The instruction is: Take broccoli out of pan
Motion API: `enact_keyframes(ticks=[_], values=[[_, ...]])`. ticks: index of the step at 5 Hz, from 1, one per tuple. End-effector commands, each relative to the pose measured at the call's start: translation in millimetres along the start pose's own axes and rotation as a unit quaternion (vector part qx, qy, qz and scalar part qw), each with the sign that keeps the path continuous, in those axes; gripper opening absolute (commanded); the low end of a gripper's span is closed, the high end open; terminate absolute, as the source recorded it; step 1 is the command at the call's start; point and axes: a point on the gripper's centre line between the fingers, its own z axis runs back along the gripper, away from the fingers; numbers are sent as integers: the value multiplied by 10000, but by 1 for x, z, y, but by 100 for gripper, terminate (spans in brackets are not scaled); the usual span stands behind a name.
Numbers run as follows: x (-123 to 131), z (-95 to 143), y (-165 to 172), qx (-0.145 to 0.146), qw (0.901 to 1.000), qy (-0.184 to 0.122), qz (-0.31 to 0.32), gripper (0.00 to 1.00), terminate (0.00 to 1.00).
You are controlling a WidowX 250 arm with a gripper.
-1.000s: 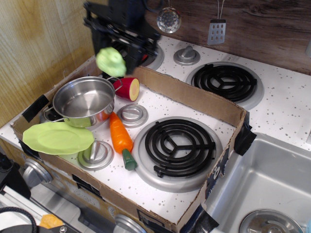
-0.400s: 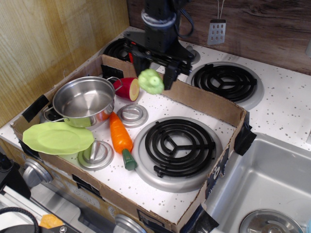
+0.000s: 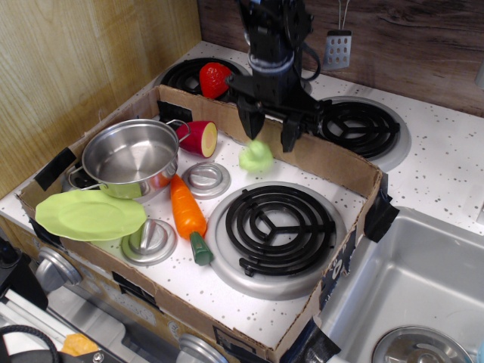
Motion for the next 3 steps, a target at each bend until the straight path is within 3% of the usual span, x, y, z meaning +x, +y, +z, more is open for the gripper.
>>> enact_keyframes(ticks=[1,2,3], values=[[19,31,-1,232,9995,-184,51,100,0],[16,45,1,330,9994,-70,103,100,0],[20,65,5,531,9986,-34,68,100,100]])
